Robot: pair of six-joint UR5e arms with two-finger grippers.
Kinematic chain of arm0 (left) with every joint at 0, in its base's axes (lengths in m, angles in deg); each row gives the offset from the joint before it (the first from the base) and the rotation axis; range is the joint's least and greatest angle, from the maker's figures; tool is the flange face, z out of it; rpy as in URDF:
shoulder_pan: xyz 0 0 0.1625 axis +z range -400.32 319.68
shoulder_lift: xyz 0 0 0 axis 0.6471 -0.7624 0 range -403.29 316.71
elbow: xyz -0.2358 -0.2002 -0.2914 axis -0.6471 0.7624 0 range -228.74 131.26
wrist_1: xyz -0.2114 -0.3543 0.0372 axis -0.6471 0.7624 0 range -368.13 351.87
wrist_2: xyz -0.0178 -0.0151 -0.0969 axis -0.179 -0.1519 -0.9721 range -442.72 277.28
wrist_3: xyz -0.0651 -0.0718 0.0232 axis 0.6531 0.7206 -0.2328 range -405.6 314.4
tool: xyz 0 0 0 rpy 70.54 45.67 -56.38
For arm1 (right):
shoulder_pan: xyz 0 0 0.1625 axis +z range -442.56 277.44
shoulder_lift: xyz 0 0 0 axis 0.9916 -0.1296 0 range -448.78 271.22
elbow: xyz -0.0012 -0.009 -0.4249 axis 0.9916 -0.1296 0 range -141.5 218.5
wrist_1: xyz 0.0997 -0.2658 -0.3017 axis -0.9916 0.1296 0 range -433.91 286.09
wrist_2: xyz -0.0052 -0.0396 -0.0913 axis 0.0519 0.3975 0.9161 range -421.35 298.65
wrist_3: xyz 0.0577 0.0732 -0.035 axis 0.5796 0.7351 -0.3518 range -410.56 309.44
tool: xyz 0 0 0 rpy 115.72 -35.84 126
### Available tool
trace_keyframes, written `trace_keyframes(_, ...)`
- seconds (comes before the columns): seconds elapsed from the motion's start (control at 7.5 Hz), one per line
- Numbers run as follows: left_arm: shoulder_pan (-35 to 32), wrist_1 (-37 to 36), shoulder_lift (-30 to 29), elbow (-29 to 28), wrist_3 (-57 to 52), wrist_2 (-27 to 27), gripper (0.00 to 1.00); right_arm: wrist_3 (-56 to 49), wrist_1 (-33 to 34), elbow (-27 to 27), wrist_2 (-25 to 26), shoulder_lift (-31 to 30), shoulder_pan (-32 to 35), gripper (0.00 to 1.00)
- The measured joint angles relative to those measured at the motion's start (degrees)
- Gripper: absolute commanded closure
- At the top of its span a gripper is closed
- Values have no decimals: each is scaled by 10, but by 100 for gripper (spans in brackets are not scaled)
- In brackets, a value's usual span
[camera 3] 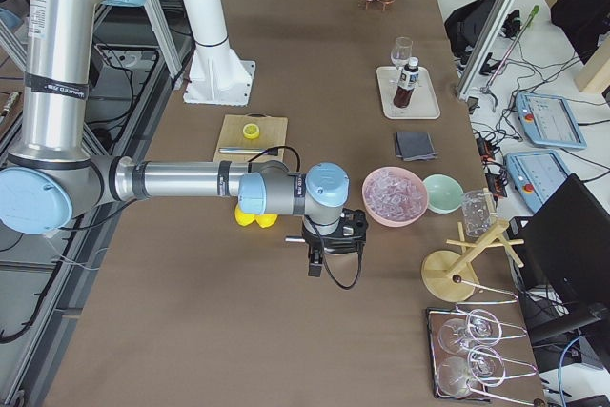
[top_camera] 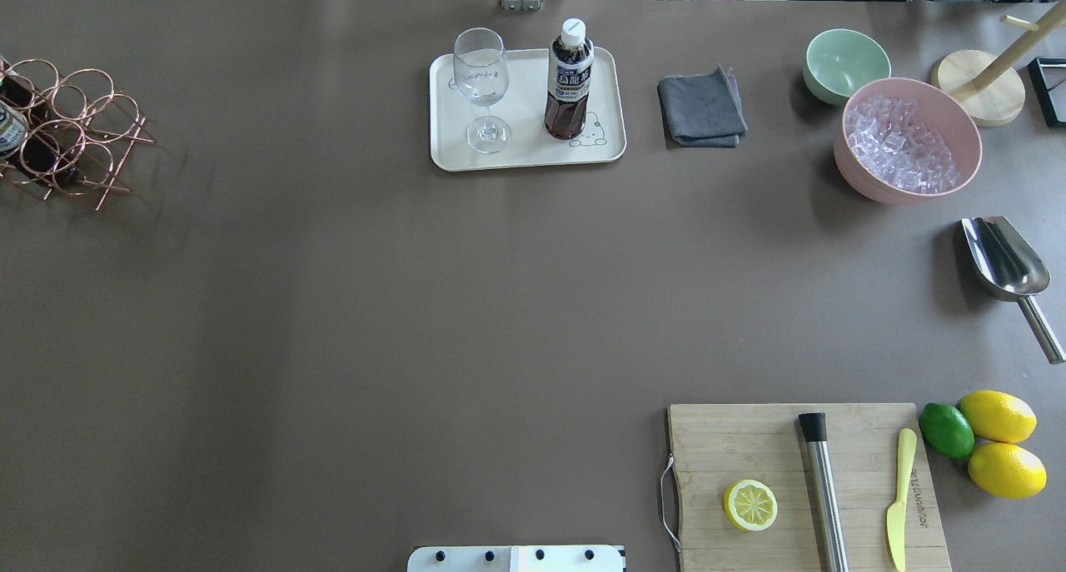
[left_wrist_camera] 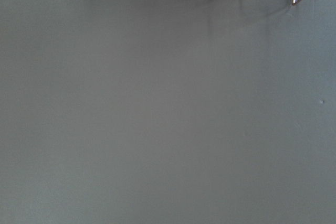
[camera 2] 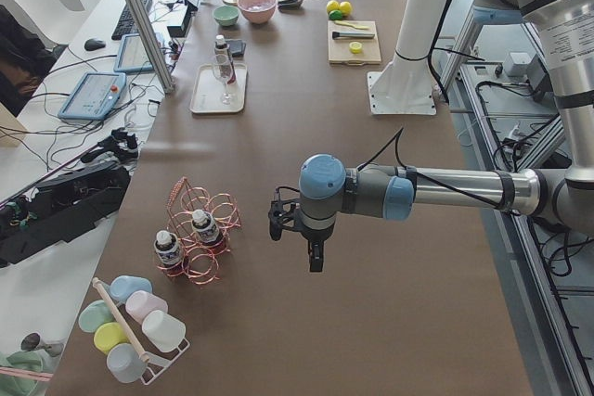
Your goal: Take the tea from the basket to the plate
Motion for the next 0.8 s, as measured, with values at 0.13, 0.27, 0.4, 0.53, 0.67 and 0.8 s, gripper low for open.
trace_keyframes(0.13,-2,0,0,0,0,1,1,0,0,-1,0,0,0,0)
trace_keyframes(0.27,-4,0,0,-1,0,2,1,0,0,-2,0,0,0,0)
trace_keyframes(0.4,-7,1,-1,0,0,3,1,1,0,-2,0,0,0,0)
trace_keyframes(0.53,-10,1,-1,0,0,4,1,1,0,-3,1,0,0,0)
trace_keyframes(0.67,-13,1,-1,0,0,4,1,1,0,-3,1,1,0,0)
trace_keyframes(0.8,-15,1,-1,0,0,5,1,0,0,-3,1,1,0,0)
